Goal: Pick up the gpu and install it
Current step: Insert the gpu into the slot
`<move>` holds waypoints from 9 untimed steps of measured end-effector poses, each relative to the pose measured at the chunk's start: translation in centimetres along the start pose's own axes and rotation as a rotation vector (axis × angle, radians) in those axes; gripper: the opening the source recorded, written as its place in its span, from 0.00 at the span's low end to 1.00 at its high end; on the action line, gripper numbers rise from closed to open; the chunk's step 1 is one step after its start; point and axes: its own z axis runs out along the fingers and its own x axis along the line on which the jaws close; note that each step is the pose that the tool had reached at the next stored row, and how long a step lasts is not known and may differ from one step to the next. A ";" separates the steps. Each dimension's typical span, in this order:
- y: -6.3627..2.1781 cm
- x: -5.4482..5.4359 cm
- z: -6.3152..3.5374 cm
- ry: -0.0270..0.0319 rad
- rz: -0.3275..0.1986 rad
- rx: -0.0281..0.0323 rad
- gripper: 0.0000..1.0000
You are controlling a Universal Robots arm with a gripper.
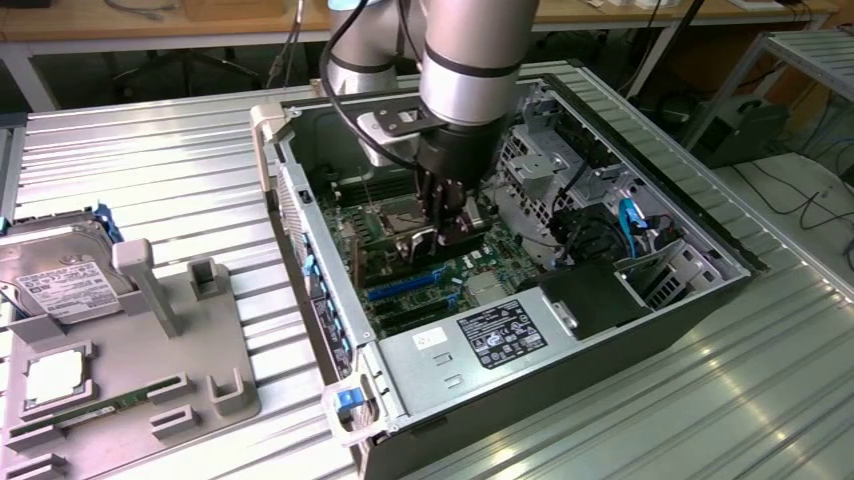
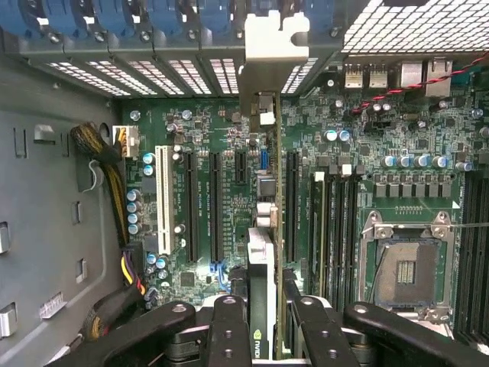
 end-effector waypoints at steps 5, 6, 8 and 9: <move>0.49 0.0 0.35 -0.0001 0.000 0.0001 0.27; 0.49 0.0 0.48 -0.0001 0.000 0.0001 0.27; 0.51 0.0 0.76 0.0000 0.000 0.0000 0.27; 0.56 0.0 0.87 0.0001 0.000 0.0000 0.27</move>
